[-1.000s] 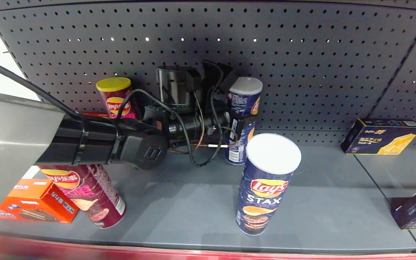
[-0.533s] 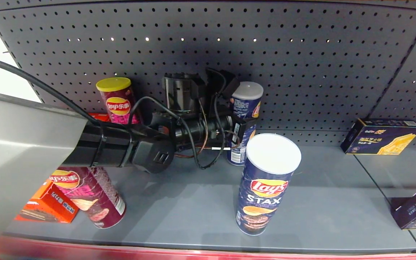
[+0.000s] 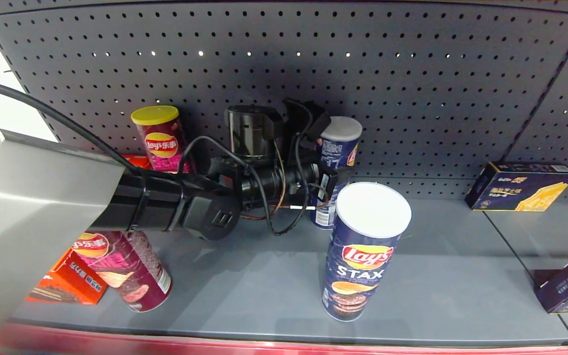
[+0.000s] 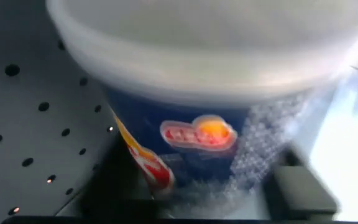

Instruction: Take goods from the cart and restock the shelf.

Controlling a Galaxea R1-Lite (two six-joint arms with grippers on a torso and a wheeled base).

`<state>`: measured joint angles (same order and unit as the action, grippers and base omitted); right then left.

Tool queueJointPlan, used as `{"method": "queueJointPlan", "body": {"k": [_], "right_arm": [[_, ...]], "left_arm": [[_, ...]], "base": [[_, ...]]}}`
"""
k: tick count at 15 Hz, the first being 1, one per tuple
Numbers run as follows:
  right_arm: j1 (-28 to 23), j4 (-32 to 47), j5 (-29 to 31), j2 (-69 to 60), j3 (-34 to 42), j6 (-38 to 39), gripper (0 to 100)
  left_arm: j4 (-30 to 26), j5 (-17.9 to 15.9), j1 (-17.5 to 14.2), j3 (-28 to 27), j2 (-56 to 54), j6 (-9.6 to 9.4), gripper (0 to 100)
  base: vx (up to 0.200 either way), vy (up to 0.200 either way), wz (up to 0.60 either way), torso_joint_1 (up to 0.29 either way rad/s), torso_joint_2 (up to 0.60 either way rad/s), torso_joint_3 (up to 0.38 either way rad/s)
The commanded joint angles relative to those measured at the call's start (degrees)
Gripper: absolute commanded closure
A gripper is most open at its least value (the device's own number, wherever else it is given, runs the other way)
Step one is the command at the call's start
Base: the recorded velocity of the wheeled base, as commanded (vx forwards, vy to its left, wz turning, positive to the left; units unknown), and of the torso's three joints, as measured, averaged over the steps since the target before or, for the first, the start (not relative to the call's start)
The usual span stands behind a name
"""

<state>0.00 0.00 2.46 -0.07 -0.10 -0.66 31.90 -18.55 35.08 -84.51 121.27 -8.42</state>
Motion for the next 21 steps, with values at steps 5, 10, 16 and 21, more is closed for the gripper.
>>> {"method": "queueJointPlan", "body": {"k": [5,10,16,21], "right_arm": [[0.0,0.0,0.0,0.07,0.01,-0.04,0],[0.0,0.0,0.0,0.07,0.01,-0.04,0],[0.0,0.0,0.0,0.07,0.01,-0.04,0],[0.0,0.0,0.0,0.07,0.01,-0.04,0]], "left_arm": [[0.18,0.62,-0.1,1.62,-1.74,-0.63,0],[1.23,4.49,-0.37,10.59,-9.48,-0.37,0],[4.4,9.41,-0.1,18.76,-13.69,-0.37,0],[4.75,13.46,0.42,19.11,-12.46,-0.54,0]], "base": [[0.0,0.0,0.0,0.0,0.0,0.0],[0.0,0.0,0.0,0.0,0.0,0.0],[0.0,0.0,0.0,0.0,0.0,0.0],[0.0,0.0,0.0,0.0,0.0,0.0]]}}
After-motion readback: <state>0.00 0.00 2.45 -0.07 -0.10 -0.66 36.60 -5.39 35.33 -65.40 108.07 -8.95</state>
